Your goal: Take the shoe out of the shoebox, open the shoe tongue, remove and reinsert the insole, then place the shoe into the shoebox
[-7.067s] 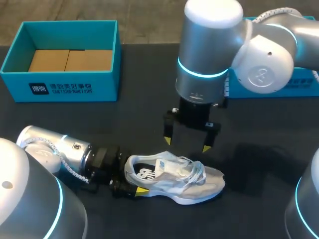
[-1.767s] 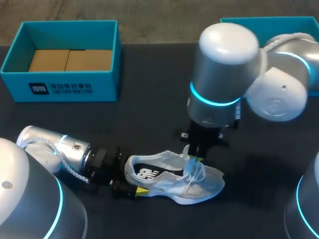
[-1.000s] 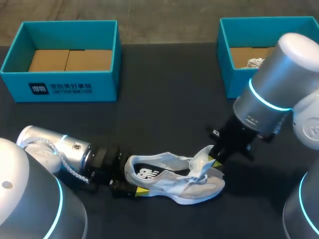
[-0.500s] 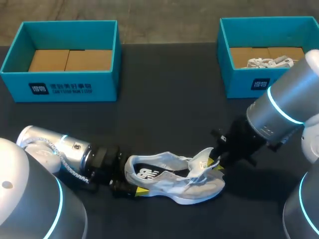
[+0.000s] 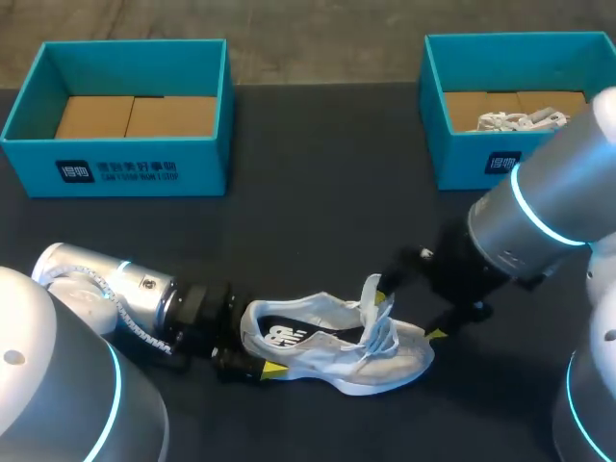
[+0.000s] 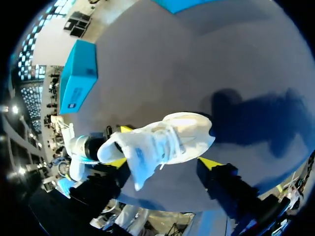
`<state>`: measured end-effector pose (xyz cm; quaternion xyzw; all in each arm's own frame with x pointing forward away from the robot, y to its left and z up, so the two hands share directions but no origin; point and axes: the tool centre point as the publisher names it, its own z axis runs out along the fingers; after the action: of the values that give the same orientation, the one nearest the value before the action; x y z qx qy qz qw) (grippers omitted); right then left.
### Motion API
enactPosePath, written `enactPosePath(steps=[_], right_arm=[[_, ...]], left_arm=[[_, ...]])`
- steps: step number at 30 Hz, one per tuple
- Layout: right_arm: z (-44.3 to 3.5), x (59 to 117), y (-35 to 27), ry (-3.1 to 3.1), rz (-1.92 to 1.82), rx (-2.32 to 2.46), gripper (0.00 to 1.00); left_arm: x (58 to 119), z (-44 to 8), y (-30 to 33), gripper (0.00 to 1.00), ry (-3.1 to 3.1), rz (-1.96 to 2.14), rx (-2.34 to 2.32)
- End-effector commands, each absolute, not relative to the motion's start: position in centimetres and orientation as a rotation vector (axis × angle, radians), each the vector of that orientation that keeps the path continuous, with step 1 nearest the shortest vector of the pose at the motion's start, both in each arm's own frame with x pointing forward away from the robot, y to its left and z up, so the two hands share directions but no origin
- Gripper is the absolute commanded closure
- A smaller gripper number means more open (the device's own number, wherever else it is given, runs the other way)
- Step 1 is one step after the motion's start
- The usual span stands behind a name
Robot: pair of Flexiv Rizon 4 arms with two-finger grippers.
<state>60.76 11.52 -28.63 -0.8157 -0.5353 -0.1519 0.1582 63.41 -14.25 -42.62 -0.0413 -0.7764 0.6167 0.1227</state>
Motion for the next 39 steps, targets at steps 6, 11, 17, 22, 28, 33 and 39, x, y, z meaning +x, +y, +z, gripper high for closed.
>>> enactPosePath(steps=[6,11,17,22,28,33,39], right_arm=[[-24.0,60.8,14.2,-1.830,-0.159,-2.460,0.00],[-22.8,61.2,15.9,-2.010,-0.098,-2.391,0.00],[-22.3,62.4,17.8,-2.232,0.050,-2.199,0.98],[-22.1,62.7,19.5,-2.491,0.100,-1.923,1.00],[-21.7,62.4,20.4,-2.756,0.075,-1.574,1.00],[-21.6,62.0,20.7,-2.860,0.050,-1.401,1.00],[-21.5,61.7,21.1,-2.892,0.046,-1.315,1.00]], left_arm=[[63.3,-42.8,-14.0,1.00,-2.268,1.798,-0.119],[63.3,-42.8,-14.0,1.00,-2.268,1.798,-0.119],[63.3,-42.8,-14.0,1.00,-2.268,1.798,-0.119],[63.3,-42.8,-14.0,1.00,-2.268,1.798,-0.119],[63.3,-42.8,-14.0,1.00,-2.268,1.798,-0.119],[63.3,-42.8,-14.0,1.00,-2.268,1.798,-0.119],[63.3,-42.8,-14.0,1.00,-2.268,1.798,-0.119]])
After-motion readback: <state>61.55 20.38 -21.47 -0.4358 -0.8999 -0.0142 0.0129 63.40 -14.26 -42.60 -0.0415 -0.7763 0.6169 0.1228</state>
